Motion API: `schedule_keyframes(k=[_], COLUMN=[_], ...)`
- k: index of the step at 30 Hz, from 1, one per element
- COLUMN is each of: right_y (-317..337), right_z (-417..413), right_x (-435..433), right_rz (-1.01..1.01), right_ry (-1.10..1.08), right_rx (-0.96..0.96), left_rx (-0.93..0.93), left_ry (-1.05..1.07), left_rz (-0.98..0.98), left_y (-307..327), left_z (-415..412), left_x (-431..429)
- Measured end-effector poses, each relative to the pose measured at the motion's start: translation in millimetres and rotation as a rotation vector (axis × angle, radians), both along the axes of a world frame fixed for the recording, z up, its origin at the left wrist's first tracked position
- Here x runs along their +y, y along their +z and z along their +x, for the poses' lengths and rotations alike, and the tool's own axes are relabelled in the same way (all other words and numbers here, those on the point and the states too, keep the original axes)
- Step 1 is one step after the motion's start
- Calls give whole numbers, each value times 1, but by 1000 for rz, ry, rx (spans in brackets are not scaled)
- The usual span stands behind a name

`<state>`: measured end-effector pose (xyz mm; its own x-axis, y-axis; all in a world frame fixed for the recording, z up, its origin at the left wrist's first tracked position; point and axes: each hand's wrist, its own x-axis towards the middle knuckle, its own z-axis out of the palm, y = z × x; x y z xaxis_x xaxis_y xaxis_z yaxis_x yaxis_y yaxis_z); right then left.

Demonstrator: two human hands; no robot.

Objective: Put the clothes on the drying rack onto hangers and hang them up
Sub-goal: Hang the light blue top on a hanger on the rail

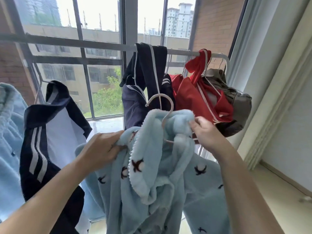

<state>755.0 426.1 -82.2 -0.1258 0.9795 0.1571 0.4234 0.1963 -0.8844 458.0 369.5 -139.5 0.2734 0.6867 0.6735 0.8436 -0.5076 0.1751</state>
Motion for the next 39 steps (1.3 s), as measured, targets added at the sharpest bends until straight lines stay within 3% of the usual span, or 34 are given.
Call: schedule_keyframes(k=[2,4,7,11,14,17,20,23,25,26,30,35,37,39], right_y=[-10,-12,-9,-23,-26,-25,-26,-23,-22,-22,-22,-27,-31,-33], right_z=[11,24,27,19,26,34,29,21,23,24,26,35,44,50], right_x=[-6,-16,-31,-33,-34,-36,-37,-39,-39,-38,-33,-26,-25,-28], right_rz=[-99,38,211,338,372,379,407,418,421,424,446,356,311,286], right_ry=[59,49,175,94,-19,-20,-34,-118,-156,-167,-151,-98,-85,-20], right_rx=[-230,-410,-467,-401,-308,-194,-147,-169,-144,-113,-24,53,68,87], left_rx=[-121,-214,-292,-267,-435,-619,-604,-436,-549,-602,-649,-1183,-1139,-926], left_ry=[45,86,10,-85,-105,23,148,516,621,634,578,474,531,610], left_rz=[-15,-63,-177,-268,-310,-261,-347,-104,98,104,-211,-72,59,114], left_y=[0,1,8,14,13,25,42,34,18,5,-41,-20,2,19], left_z=[-2,-5,-2,12,6,-18,-23,-12,-1,4,21,-12,-39,-71], left_x=[1,3,1,-3,-4,3,19,18,-5,-15,-20,-9,-6,5])
